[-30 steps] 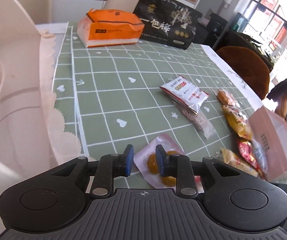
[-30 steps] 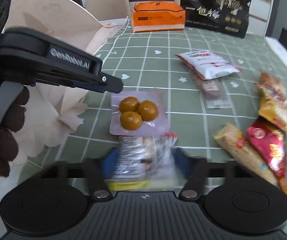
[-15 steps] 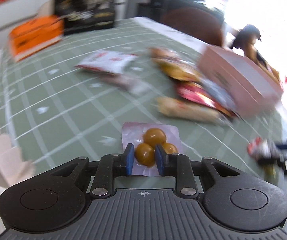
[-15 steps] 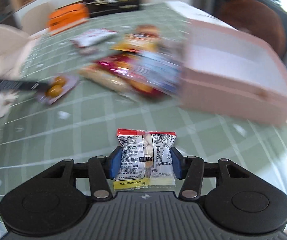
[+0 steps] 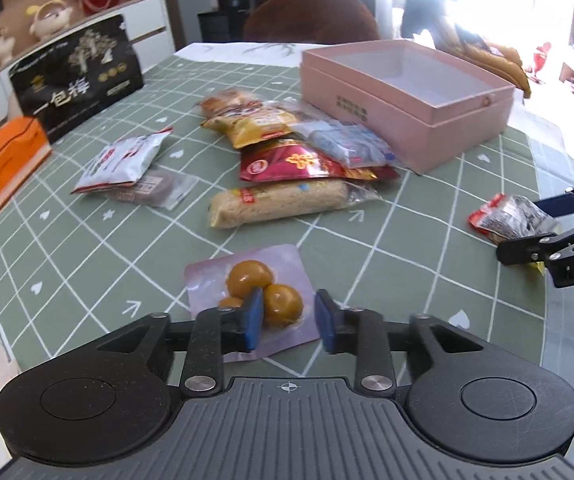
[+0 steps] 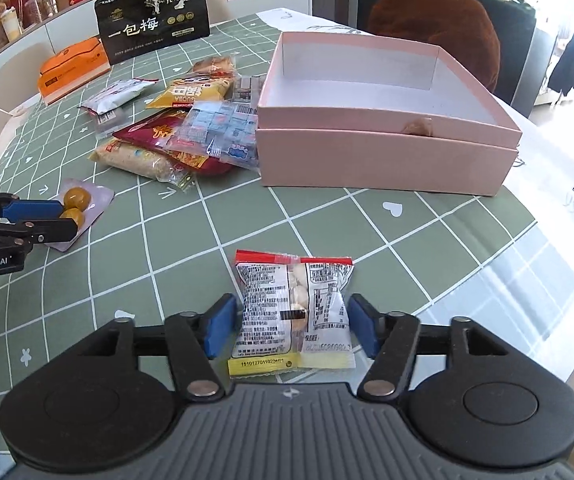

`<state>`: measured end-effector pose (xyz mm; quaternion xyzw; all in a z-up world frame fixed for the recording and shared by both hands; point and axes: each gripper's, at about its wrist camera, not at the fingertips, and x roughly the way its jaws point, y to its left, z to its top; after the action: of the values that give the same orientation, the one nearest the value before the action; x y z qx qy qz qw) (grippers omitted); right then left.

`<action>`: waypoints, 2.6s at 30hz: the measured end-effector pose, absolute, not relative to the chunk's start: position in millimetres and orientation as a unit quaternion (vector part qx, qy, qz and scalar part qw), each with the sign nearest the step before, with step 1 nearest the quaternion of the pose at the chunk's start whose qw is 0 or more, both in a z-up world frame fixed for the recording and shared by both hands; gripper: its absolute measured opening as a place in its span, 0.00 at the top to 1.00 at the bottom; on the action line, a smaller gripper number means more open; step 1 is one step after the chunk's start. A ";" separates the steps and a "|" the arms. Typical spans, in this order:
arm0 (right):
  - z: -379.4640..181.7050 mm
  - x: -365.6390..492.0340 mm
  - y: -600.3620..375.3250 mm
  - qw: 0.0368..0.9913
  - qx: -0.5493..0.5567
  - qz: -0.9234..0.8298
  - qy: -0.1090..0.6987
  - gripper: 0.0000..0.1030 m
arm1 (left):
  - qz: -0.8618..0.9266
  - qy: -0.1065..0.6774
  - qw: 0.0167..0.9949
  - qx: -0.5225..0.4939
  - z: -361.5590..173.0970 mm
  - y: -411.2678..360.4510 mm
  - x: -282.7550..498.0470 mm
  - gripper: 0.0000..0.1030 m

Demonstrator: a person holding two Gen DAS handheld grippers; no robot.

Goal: Organize snacks
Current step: 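Grasp the pink tray of three brown eggs with the left gripper, then lift the egg tray with the left gripper while the right holds the peanut packet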

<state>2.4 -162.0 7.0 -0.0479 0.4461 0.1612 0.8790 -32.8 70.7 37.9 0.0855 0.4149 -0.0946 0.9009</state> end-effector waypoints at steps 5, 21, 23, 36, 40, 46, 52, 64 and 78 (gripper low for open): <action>3.0 -4.5 -158.3 0.885 -0.057 0.151 0.436 0.24 | -0.074 0.394 0.915 0.046 43.0 79.7 -35.0 0.53; -0.8 -5.5 -157.2 0.889 -0.056 0.153 0.429 0.17 | -0.061 0.422 0.904 0.026 28.6 83.6 -10.4 0.41; 0.0 -4.0 -157.4 0.886 -0.056 0.154 0.434 0.17 | -0.064 0.418 0.906 -0.001 27.5 91.4 -10.4 0.40; 8.2 0.7 -169.1 0.882 -0.038 0.157 0.443 0.51 | -0.055 0.404 0.912 -0.041 29.1 86.1 -35.5 0.48; 12.0 -3.9 -176.8 0.883 -0.036 0.150 0.442 0.51 | -0.071 0.385 0.920 -0.024 37.6 68.9 -53.0 0.74; 33.5 -13.4 -205.6 0.896 -0.002 0.140 0.421 0.51 | -0.130 0.367 0.921 -0.010 61.1 36.9 -54.6 0.91; 41.6 -24.0 -221.2 0.906 -0.004 0.124 0.405 0.51 | -0.108 0.372 0.922 -0.028 73.1 46.7 -51.2 0.88; 15.7 -23.1 -212.3 0.890 0.003 0.121 0.439 0.51 | -0.169 0.410 0.886 0.134 42.4 20.2 -69.6 0.77; 6.1 -27.0 -204.2 0.889 -0.030 0.112 0.443 0.48 | -0.129 0.412 0.891 0.143 43.1 28.6 -64.1 0.48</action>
<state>-27.0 -204.2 6.1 -0.0301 0.4430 0.1120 0.8890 -64.1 28.6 43.1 0.1426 0.4121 -0.1287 0.8906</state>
